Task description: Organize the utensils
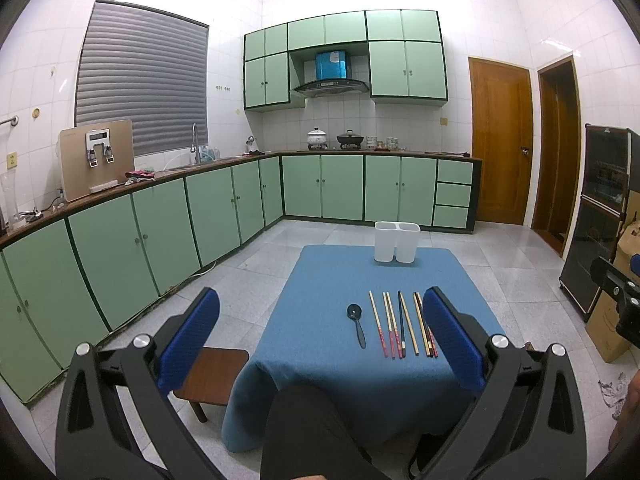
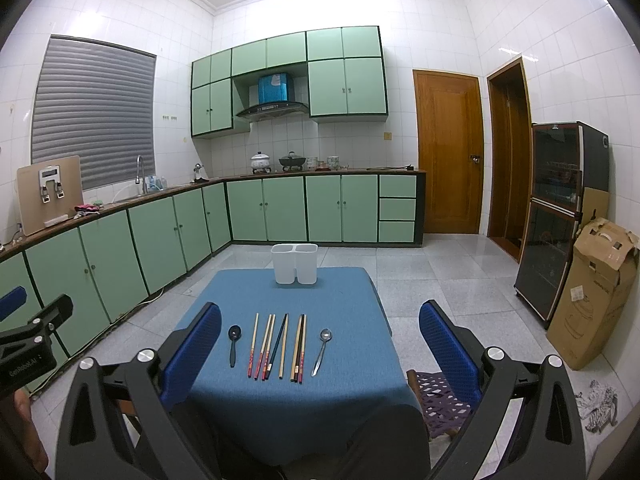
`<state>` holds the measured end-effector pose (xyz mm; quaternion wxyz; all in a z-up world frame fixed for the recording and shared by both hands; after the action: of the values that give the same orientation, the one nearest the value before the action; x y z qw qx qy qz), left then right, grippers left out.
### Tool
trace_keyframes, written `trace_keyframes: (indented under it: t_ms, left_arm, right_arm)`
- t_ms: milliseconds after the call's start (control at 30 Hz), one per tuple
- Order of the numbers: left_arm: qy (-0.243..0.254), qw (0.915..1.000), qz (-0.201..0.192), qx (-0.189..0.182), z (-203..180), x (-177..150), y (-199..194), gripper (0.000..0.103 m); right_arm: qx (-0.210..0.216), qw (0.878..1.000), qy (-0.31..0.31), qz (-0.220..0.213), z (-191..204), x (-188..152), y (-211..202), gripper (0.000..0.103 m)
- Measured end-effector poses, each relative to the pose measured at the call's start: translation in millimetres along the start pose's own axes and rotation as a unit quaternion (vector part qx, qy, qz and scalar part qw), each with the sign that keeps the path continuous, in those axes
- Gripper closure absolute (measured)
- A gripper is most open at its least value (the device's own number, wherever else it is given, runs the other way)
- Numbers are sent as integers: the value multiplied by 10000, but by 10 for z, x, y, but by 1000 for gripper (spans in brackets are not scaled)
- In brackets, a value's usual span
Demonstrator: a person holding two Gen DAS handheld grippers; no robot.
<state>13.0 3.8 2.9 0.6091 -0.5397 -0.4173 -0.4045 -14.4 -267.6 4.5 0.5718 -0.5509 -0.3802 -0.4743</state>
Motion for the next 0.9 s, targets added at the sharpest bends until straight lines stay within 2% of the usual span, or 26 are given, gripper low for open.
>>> trace_keyframes:
  t_ms: [233, 367, 533, 633, 767, 900]
  left_arm:
    - [-68, 9999, 80, 47, 15, -21, 108, 5]
    - [18, 9997, 228, -124, -17, -51, 235, 5]
    - [48, 9971, 693, -314, -34, -159, 611, 5]
    - [64, 9934, 1034, -503, -52, -264, 964, 5]
    - [4, 9866, 1523, -581, -91, -461, 1541, 5]
    - [-31, 9819, 1771, -671, -149, -658, 2007, 5]
  right_arm:
    - [-22, 10000, -59, 41, 21, -52, 46, 6]
    - [-23, 10000, -67, 35, 7, -146, 154, 6]
    - [114, 9994, -50, 327, -81, -285, 464, 6]
    - [181, 9983, -53, 549, -111, -384, 764, 14]
    - [349, 9936, -39, 1073, -146, -582, 1313, 32]
    - [439, 9865, 15, 1578, -207, -859, 1881, 42]
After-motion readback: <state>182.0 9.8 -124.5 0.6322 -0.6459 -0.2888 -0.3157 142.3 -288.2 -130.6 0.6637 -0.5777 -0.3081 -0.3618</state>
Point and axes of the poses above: each gripper's, at about its wrist camera, not at the fingertips, and y roughly the way its jaws point, z to its left, x to its top, the point moved 2 cm from there along y, roughly the way its jaws point, and after that the axes turned 5 degrees about x, right-handed, at the moved point
